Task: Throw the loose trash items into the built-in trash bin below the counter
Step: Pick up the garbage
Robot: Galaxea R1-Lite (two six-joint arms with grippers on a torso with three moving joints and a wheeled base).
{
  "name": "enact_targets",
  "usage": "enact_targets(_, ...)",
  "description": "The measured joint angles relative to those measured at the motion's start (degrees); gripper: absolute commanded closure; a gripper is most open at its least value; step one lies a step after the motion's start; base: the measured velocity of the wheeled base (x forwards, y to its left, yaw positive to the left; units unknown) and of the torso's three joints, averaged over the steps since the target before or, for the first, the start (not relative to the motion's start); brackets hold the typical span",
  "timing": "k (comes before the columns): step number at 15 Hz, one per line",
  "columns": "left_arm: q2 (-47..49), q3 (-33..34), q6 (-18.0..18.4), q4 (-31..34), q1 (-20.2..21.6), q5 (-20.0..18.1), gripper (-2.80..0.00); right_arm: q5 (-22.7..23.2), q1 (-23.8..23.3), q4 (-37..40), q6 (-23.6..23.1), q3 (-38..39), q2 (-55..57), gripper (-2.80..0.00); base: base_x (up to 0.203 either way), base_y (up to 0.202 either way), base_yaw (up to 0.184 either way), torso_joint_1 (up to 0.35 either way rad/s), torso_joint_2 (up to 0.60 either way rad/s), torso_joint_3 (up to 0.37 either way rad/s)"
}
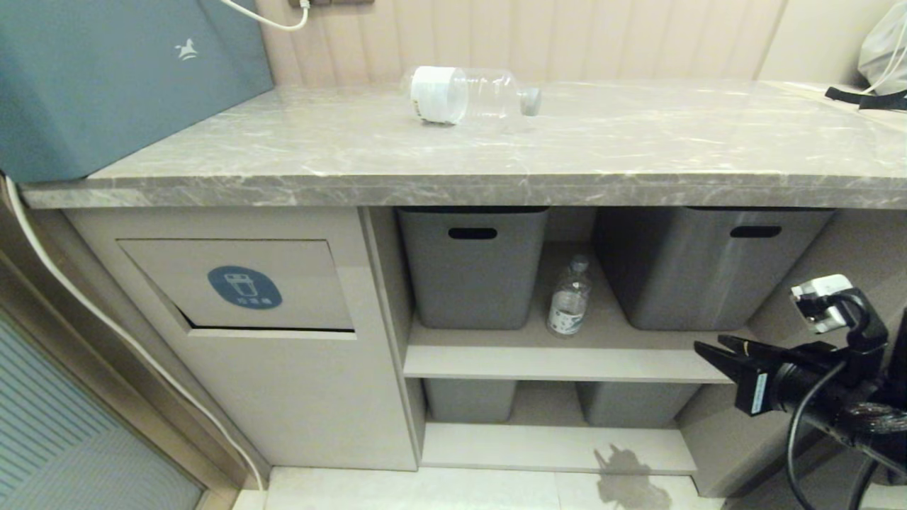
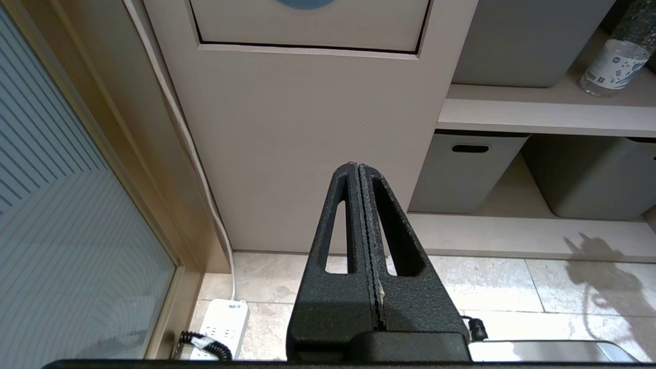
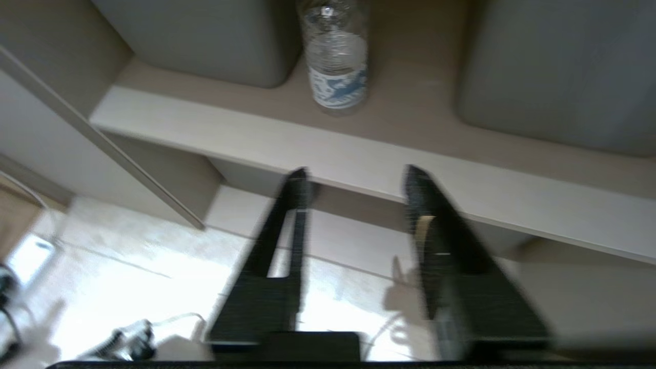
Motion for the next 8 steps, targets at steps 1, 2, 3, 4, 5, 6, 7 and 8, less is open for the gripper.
enact_targets(1, 0.0, 0.0, 0.0, 0.0, 0.0, 0.0, 0.00, 0.0, 0.5, -4.8, 1.6, 0.7, 3.5, -2.80, 0.000, 0.000, 0.000, 0.000, 0.00, 0.000)
enact_targets(2, 0.0, 0.0, 0.0, 0.0, 0.0, 0.0, 0.00, 0.0, 0.9, -8.7, 2.9, 1.1, 7.0, -2.80, 0.000, 0.000, 0.000, 0.000, 0.00, 0.000)
enact_targets(3, 0.0, 0.0, 0.0, 0.0, 0.0, 0.0, 0.00, -0.1, 1.2, -12.9, 4.0, 1.3, 10.9, -2.80, 0.000, 0.000, 0.000, 0.000, 0.00, 0.000)
enact_targets(4, 0.0, 0.0, 0.0, 0.0, 0.0, 0.0, 0.00, 0.0, 1.4, -17.1, 5.0, 1.3, 15.0, -2.80, 0.000, 0.000, 0.000, 0.000, 0.00, 0.000)
enact_targets(5, 0.0, 0.0, 0.0, 0.0, 0.0, 0.0, 0.00, 0.0, 1.7, -21.1, 5.9, 0.9, 19.4, -2.80, 0.000, 0.000, 0.000, 0.000, 0.00, 0.000)
enact_targets(6, 0.0, 0.0, 0.0, 0.0, 0.0, 0.0, 0.00, 0.0, 2.1, -25.0, 6.6, -0.2, 24.1, -2.80, 0.000, 0.000, 0.000, 0.000, 0.00, 0.000)
enact_targets(7, 0.0, 0.0, 0.0, 0.0, 0.0, 0.0, 0.00, 0.0, 2.4, -28.3, 7.2, -2.2, 28.6, -2.80, 0.000, 0.000, 0.000, 0.000, 0.00, 0.000)
enact_targets(8, 0.0, 0.0, 0.0, 0.0, 0.0, 0.0, 0.00, 0.1, 2.6, -30.5, 7.4, -5.2, 32.2, -2.80, 0.000, 0.000, 0.000, 0.000, 0.00, 0.000)
